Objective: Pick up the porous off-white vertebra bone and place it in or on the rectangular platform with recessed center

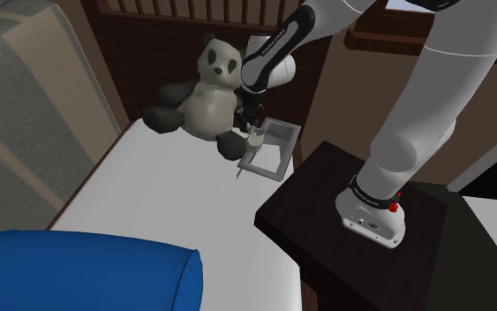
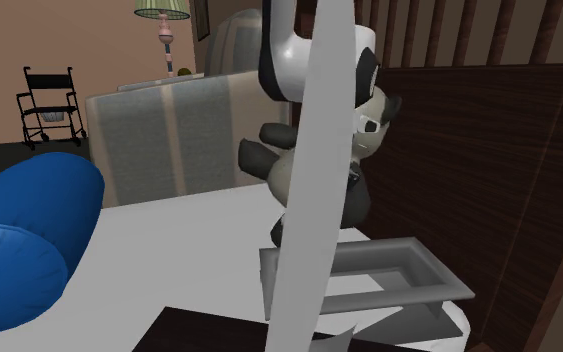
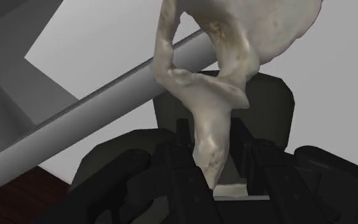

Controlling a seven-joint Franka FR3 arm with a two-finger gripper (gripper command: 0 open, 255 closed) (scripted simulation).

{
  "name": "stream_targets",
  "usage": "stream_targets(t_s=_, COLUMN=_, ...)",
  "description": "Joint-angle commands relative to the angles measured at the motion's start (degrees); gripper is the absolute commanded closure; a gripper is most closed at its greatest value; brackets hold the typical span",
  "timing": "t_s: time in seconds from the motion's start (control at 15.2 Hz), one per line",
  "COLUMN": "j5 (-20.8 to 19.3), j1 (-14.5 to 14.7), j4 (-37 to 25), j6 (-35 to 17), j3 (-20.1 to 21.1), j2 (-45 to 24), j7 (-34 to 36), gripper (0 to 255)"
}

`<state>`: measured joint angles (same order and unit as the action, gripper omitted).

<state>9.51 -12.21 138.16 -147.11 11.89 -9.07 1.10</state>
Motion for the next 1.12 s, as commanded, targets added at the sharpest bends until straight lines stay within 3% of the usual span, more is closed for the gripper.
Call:
stream_targets(t_s=0.0, j5=1.0, j1=-2.0, j4=2.3, j6=-0.1, j3=-0.9, j2=1.8, j7=-3.8, gripper=255)
stream_targets(t_s=0.4, j5=2.3, j1=-7.1, j4=5.8, j6=0.2, j3=-4.4, j2=4.5, j7=-13.4, gripper=255)
stream_targets(t_s=1.06, j5=3.1, j1=-7.0, j4=5.7, j6=-7.8, j3=-4.2, j2=-3.6, j7=-14.7, gripper=255)
